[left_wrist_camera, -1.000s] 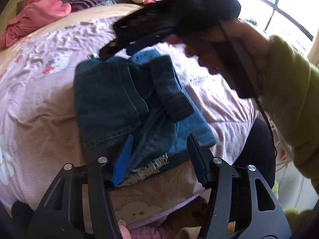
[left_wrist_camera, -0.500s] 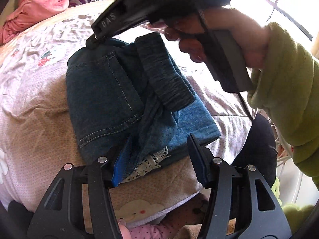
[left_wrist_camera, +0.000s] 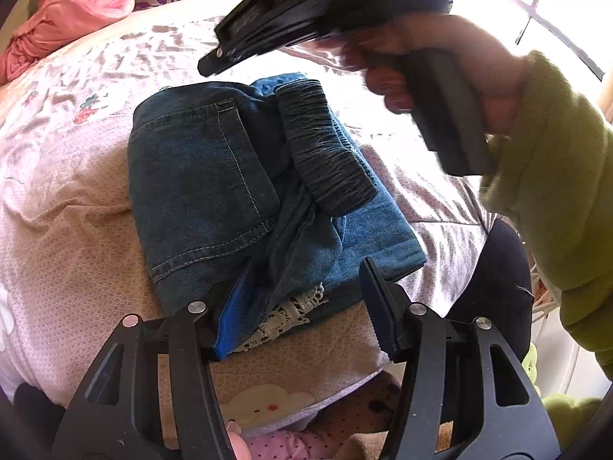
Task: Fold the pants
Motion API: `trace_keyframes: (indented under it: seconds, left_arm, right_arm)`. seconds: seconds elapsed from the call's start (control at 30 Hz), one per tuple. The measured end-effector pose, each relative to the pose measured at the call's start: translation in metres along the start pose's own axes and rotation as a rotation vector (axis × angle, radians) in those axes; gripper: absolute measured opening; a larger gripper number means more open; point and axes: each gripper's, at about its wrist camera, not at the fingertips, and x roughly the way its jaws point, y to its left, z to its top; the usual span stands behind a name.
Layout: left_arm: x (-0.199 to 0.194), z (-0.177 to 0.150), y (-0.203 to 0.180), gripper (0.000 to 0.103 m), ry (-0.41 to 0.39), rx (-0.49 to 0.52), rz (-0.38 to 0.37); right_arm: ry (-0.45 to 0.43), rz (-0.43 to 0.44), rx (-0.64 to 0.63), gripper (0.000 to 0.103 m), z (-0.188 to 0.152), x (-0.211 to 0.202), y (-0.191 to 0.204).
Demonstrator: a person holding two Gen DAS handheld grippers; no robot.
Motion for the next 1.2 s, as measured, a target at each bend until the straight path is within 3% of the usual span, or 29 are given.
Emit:
trace_keyframes:
  seconds: [0.07,0.23,0.47,0.6,0.77,1.2]
  left_arm:
    - [0.000,-0.001,0.000,0.048,-0.001,-0.001,0.001]
    - [-0.001,-0.003,-0.001,0.048,-0.002,-0.002,0.005]
    - [-0.002,-0.004,-0.004,0.048,-0.001,-0.001,0.014]
    - [-0.002,-0.003,-0.004,0.048,-0.002,-0.002,0.019]
    - [-0.003,-0.004,-0.006,0.048,-0.002,-0.003,0.025]
    - [-0.019,-0.005,-0.007,0.048,-0.020,-0.009,0.042]
  right_arm:
    - [-0.014,0.024,0.002,0.035,-0.007,-0.012,0.004]
    - [0.019,0.052,-0.029,0.035,-0.028,-0.018,0.018]
    - [0.064,0.001,0.001,0.035,-0.046,0.005,0.007]
    - [0.066,-0.013,0.038,0.041,-0.051,0.012,0.001]
    - [0.037,-0.011,0.073,0.043,-0.052,0.001,0.002]
    - [-0.084,-0.022,0.133,0.060,-0.061,-0.063,-0.002]
